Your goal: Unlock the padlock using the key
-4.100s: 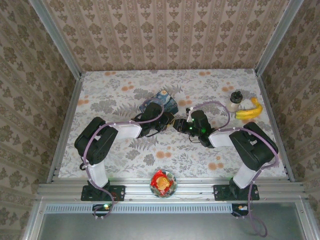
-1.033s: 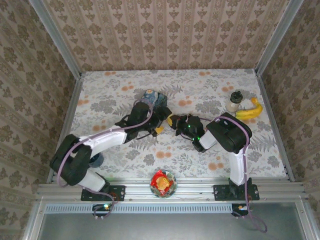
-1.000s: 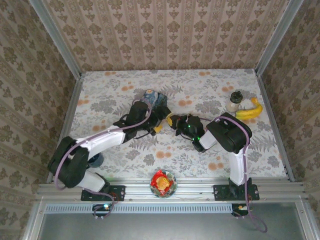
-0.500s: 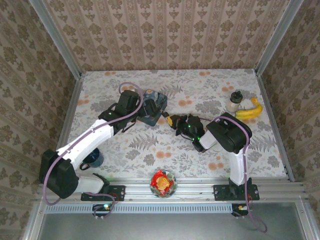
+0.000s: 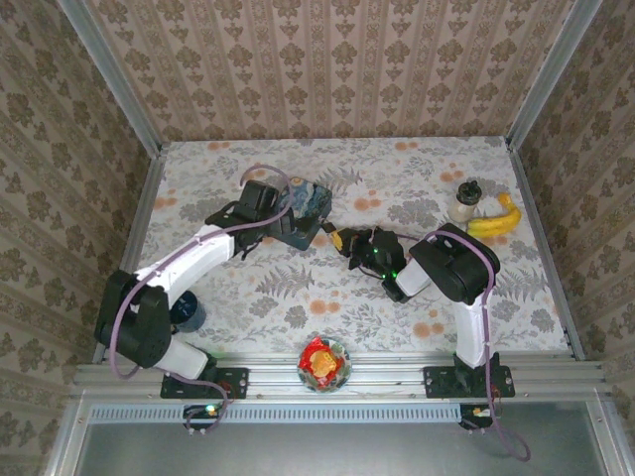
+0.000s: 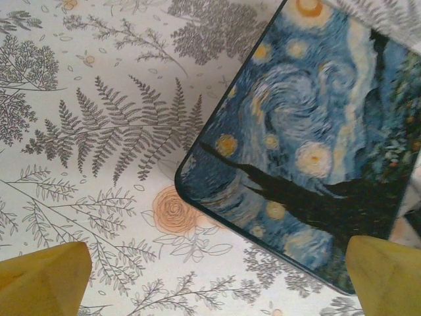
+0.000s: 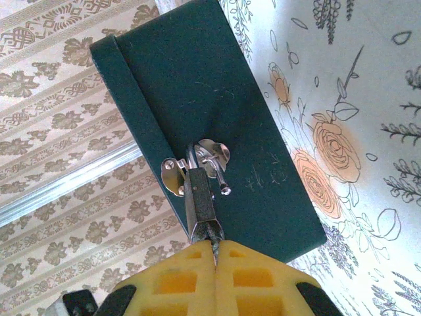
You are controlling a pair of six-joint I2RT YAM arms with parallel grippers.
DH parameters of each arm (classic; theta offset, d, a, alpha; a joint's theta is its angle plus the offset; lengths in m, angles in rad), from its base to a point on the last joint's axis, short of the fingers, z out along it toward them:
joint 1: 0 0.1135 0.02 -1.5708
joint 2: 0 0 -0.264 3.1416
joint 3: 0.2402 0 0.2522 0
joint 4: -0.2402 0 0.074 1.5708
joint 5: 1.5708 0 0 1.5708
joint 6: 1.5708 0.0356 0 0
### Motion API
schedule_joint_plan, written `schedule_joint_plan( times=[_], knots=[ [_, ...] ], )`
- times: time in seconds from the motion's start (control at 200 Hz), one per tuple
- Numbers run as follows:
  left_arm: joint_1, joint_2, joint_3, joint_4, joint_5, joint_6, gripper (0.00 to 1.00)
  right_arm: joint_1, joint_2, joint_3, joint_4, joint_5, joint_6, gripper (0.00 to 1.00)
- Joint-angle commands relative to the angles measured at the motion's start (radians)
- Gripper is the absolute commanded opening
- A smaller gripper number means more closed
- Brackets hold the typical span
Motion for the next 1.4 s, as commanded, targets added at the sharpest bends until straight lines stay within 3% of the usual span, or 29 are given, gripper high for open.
schedule_joint_plan(
  times=[0.0,0.29,0.635,0.965,1.17,1.395],
  knots=[
    [0.001,0.02,-0.016,-0.004,-0.031,0.049,1.0,0.004,-0.009,-0.011,0.012,0.036,-0.002,0.0],
    [-0.022,0.043,-0.066,-0.002,-0.004,0.042,1.0,0.004,-0.005,-0.014,0.012,0.039,-0.002,0.0],
    [-0.108,0.027,-0.12,0.001,0.038,0.046,1.0,0.004,-0.027,-0.042,0.012,0.043,-0.014,0.0],
    [-0.234,0.003,-0.148,0.025,-0.002,0.06,1.0,0.005,-0.089,-0.131,0.01,0.06,-0.048,0.0],
    [-0.248,-0.009,-0.156,0.032,-0.035,0.033,1.0,0.005,-0.052,-0.112,0.011,0.049,-0.049,0.0],
    [-0.243,-0.081,-0.128,0.059,-0.047,0.035,1.0,0.005,-0.033,-0.078,0.004,0.041,-0.093,0.18]
  ],
)
